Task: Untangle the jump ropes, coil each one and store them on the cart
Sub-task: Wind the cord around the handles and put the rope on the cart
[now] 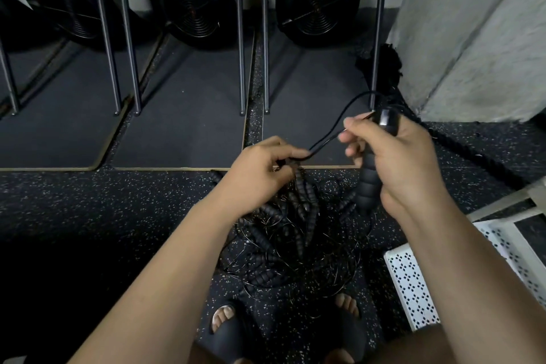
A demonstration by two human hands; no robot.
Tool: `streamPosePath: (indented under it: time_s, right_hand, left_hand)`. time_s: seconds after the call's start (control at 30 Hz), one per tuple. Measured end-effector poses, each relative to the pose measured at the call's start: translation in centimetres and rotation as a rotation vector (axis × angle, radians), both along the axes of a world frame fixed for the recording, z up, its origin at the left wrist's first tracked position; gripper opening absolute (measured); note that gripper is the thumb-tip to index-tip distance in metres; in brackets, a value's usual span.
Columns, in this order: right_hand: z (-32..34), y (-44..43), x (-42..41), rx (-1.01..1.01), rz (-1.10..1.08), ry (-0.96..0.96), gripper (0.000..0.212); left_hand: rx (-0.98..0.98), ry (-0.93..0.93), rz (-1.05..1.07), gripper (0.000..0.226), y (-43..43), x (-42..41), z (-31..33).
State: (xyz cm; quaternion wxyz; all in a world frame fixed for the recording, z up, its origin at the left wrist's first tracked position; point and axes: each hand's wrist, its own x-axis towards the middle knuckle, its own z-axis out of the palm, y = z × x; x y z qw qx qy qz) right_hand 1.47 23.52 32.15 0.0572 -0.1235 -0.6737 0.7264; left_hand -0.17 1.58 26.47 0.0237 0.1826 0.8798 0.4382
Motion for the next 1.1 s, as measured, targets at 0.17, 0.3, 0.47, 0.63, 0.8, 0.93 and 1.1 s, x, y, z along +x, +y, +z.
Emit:
streamPosePath:
  time_s: [0.17,0.3,0.47,0.63,0.8,0.93,1.1]
  right_hand:
    - [1.6,1.6,-0.1,-0.187,-0.026,0.068,0.005]
    - [1.6,1.0,0.2,-0.210,-0.001,0.106,0.006]
    - [1.3,1.4,-0.1,-0.229,-0.088,0.094,0.005]
    - [0.8,2.2,-0.6,-0.258,-0.182,0.074,0.006]
    - [0.5,2.6,-0.9,-0.307,-0.204,0.065,0.008]
    - [0.4,2.5,-1.0,-0.309,-0.219,0.073,0.008]
    - [0.3,1.6,-0.8,-0.261,-0.090,-0.005,0.009]
  left_hand:
    - [-0.045,-0.126,-0.017,0.028,-0.7,0.0,-0.7]
    - [-0.050,-0.195,-0.055,0.017,1.2,0.9,-0.4]
    - [0.104,-0.354,-0.106,0.046,2.7,1.8,-0.1]
    - [0.206,-0.348,-0.110,0.052,3.3,2.0,0.6]
    - [0.082,-0.123,-0.064,0.022,2.5,1.3,-1.1]
    - [-0.081,-0.070,-0.019,0.025,1.8,0.8,-1.0]
    - [-0.068,-0.107,-0.059,0.031,1.9,1.2,-0.7]
